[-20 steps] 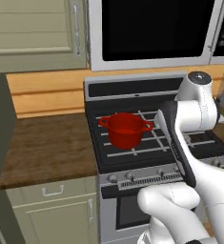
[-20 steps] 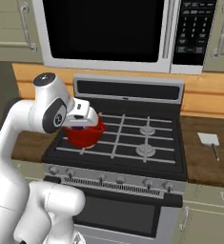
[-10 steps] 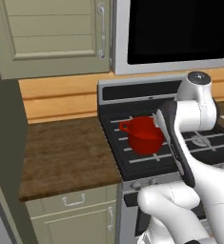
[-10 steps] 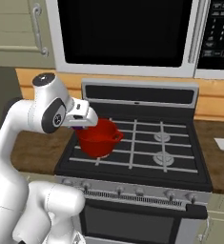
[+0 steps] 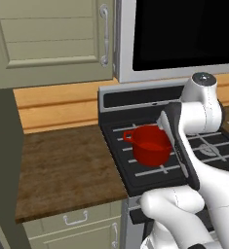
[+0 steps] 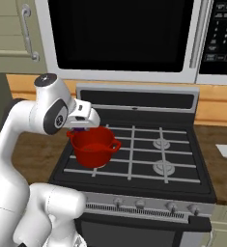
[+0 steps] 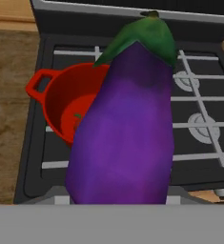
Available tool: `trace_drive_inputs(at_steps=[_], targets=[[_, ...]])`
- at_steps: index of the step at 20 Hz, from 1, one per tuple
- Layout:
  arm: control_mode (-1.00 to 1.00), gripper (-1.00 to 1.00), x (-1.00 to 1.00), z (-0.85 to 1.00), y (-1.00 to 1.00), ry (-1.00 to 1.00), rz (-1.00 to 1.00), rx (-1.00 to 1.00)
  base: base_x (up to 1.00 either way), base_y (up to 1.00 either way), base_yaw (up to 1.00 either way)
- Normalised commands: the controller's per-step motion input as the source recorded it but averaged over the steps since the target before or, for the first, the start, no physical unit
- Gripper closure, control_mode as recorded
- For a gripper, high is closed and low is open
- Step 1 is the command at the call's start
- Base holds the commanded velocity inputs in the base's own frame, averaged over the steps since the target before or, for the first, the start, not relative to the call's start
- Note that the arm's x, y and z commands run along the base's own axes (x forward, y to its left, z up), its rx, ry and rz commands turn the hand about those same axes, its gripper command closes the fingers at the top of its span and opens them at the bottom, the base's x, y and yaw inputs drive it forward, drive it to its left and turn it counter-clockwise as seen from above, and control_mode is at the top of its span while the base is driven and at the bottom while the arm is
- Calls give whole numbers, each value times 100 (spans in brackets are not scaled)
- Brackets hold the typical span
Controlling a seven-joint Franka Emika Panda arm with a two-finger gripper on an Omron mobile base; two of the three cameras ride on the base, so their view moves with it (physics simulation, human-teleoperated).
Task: Put the bell pepper and eggplant in the pot. Retrieve the spatula and lightly stir the vegetables in the pot.
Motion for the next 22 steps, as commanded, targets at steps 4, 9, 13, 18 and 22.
trace_drive_inputs(at_steps=[4,9,13,18,22], targets=[[100,100,0,0,0,0,0,0,66,37,-1],[-100,100,30,-29,20,16,0,-3,22,12,0],[-100,100,46,-63,36,27,0,-4,0,0,0],[-100,100,60,-53,15,25,2,-1,0,0,0],[-100,100,74,-36,0,17,2,1,0,0,0]])
